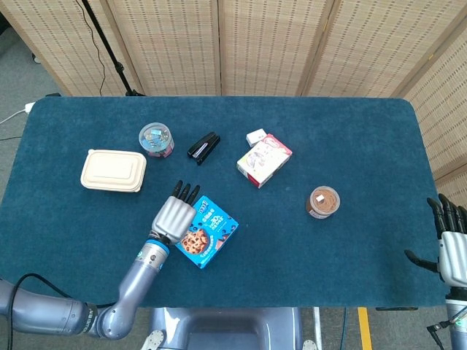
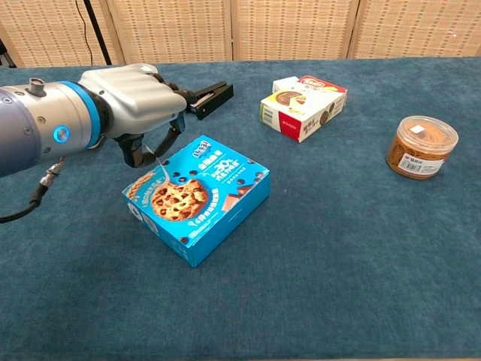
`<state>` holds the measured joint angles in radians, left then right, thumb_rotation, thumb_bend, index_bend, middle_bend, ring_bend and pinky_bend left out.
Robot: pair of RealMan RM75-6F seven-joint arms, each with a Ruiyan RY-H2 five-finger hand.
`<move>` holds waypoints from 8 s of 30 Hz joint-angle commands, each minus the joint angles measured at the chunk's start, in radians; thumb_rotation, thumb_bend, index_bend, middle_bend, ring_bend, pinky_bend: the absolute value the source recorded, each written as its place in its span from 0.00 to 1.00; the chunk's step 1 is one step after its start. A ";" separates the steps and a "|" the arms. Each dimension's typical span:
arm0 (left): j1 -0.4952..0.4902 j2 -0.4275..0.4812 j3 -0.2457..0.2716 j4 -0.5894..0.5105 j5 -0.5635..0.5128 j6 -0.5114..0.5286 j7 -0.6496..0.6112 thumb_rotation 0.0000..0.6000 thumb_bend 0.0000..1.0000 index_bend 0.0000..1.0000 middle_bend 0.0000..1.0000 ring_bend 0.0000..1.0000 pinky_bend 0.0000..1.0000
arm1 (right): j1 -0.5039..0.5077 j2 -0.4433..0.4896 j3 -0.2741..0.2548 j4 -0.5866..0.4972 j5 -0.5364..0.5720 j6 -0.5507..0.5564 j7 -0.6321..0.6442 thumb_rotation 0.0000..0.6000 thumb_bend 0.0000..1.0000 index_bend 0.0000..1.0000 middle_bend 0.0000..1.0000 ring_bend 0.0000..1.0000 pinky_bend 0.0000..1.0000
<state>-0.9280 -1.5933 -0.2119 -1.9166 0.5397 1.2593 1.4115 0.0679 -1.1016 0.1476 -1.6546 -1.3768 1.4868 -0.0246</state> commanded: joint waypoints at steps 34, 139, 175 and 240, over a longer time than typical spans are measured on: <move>0.069 0.294 0.064 -0.112 0.240 -0.019 -0.519 1.00 0.21 0.00 0.00 0.00 0.00 | 0.022 -0.016 -0.023 0.019 -0.053 -0.013 -0.018 1.00 0.00 0.00 0.00 0.00 0.00; 0.776 0.672 0.124 0.064 0.746 0.137 -1.479 1.00 0.13 0.00 0.00 0.00 0.00 | 0.884 -0.680 -0.039 0.046 0.324 -0.458 -1.008 1.00 0.91 0.29 0.00 0.00 0.00; 0.789 0.671 0.108 0.061 0.746 0.123 -1.487 1.00 0.13 0.00 0.00 0.00 0.00 | 0.824 -0.713 -0.142 0.113 0.127 -0.416 -0.983 1.00 0.91 0.33 0.00 0.00 0.00; 0.797 0.679 0.102 0.064 0.753 0.109 -1.516 1.00 0.13 0.00 0.00 0.00 0.00 | 0.750 -0.696 -0.138 0.094 0.032 -0.430 -1.085 1.00 0.91 0.37 0.00 0.00 0.00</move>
<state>-0.1314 -0.9138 -0.1102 -1.8530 1.2924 1.3680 -0.1039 0.8185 -1.7958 0.0126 -1.5555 -1.3388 1.0554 -1.1101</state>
